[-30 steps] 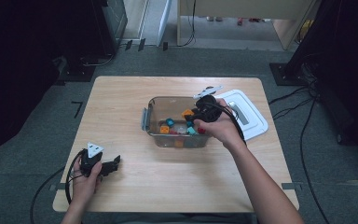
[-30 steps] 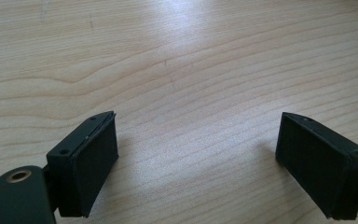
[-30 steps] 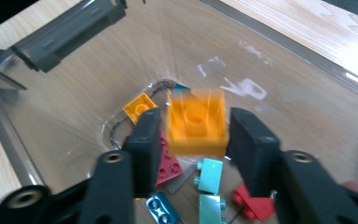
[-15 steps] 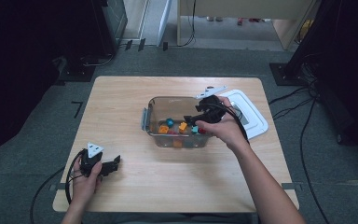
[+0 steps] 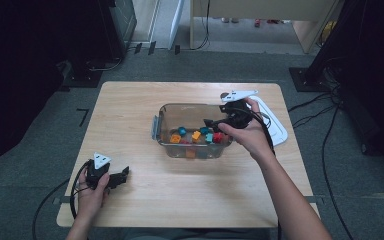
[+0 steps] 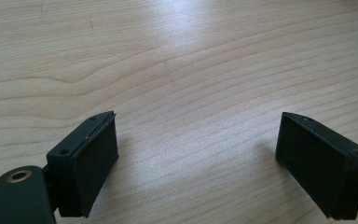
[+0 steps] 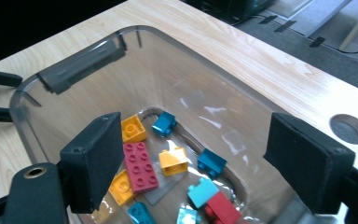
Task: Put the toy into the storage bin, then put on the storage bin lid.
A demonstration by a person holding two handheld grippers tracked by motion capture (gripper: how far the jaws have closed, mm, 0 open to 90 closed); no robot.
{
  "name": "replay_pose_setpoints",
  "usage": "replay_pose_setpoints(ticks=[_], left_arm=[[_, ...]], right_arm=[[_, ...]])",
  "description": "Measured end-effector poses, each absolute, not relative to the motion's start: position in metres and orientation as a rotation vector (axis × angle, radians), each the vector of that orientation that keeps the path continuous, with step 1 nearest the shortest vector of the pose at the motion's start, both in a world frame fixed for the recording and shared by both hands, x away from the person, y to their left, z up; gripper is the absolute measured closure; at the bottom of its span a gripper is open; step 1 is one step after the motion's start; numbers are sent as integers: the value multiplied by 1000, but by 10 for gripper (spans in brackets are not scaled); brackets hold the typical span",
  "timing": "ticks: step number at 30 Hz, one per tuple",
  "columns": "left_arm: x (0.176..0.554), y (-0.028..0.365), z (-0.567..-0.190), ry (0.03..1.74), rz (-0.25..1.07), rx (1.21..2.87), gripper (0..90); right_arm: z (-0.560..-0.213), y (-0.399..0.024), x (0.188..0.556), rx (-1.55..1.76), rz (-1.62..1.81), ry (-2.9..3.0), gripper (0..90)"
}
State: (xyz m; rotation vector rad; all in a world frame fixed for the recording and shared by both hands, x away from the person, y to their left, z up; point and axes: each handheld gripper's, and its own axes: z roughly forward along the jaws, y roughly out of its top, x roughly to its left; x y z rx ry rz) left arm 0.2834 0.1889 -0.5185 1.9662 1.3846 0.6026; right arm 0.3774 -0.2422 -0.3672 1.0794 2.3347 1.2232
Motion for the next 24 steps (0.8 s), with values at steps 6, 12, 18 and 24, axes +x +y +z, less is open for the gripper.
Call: replay_pose_setpoints(ticks=[6,12,18,24], left_arm=[[284,189,-518,1383,603,1969,128],[284,189,-518,1383,603,1969,128],[284,189,-518,1384,604,1968,128],[284,189,-518,1384,603,1968,128]], right_arm=[[-365,-252,377,1086,1185,2286,204],[-362,-266,377,1090,1165,2241,209],[-359,-279,377,1122,1161,2197,210],[-358,-292,377,1140,1155,2171,210]])
